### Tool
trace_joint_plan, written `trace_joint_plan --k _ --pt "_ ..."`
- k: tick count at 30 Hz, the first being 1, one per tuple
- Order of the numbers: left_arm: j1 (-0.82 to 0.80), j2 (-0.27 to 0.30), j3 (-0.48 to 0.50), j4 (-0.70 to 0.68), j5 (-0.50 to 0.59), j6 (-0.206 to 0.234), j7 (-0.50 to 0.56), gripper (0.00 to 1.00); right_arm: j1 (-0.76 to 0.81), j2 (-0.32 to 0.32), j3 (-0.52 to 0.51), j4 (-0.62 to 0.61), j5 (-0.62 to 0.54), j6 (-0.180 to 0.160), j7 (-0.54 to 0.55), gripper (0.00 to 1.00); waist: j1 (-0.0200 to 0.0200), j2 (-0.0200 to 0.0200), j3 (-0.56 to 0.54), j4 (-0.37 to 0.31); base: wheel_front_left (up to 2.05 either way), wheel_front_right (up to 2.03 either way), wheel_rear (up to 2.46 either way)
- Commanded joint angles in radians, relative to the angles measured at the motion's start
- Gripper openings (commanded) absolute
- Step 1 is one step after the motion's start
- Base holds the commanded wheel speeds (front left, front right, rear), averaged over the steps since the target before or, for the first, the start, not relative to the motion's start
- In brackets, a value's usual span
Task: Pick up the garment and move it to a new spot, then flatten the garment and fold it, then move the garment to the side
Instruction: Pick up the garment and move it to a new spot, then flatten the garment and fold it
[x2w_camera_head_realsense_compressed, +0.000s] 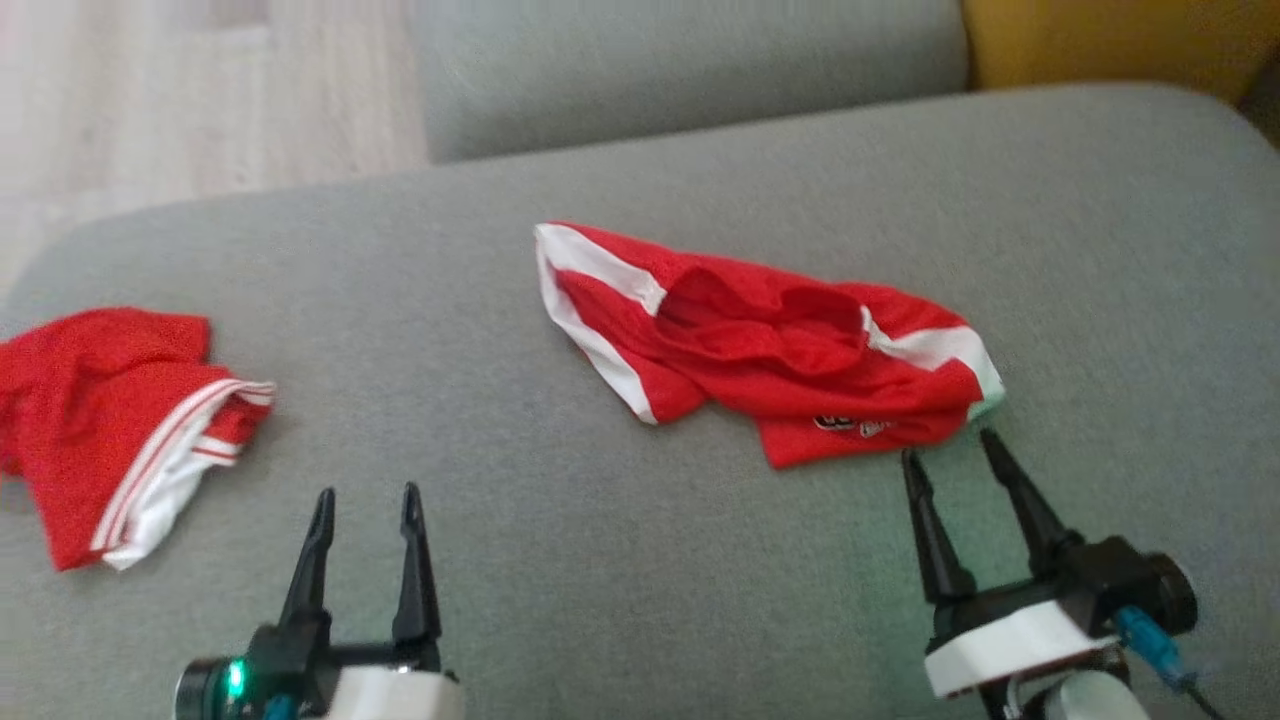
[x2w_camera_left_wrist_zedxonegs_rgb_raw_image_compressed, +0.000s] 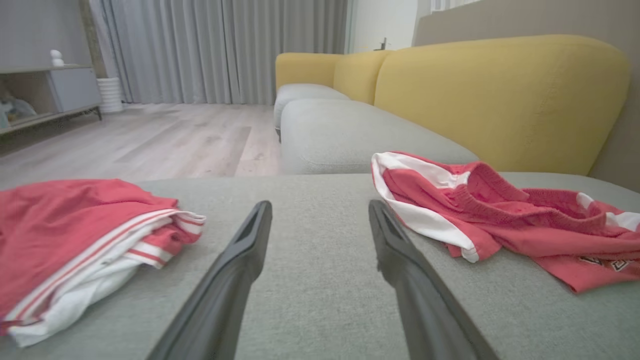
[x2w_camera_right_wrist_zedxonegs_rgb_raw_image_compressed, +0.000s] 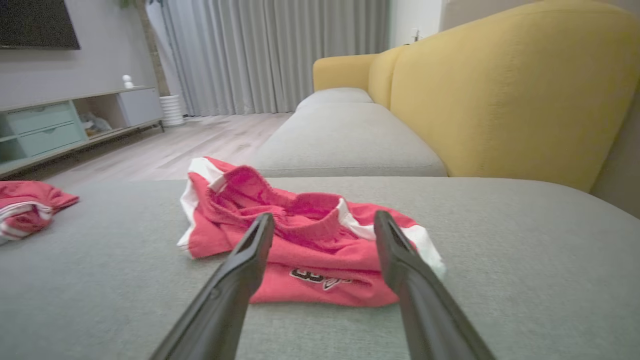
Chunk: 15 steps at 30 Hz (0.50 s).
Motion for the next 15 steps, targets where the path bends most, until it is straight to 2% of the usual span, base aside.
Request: trace_joint_plan --k 1,10,15 --pt "-0.006 -0.004 0.046 -0.063 0.016 0.016 -0.006 1.0 -0.014 0.0 0.033 -0.04 0.003 -0.001 -0.003 1.0 0.0004 -0.0001 -0.063 0.045 0.0 0.0 0.0" --pt "0.12 -0.007 0.042 -0.133 0.009 0.074 -0.006 1.0 0.035 0.0 0.069 -0.027 0.036 -0.001 -0.003 1.0 0.0004 -0.0001 -0.102 0.055 0.0 0.0 0.0" --pt "0.128 -0.007 0.033 -0.13 0.021 0.076 -0.006 1.0 0.04 0.0 0.049 -0.024 0.019 -0.001 -0.003 1.0 0.0004 -0.0001 -0.101 0.063 0.0 0.0 0.0"
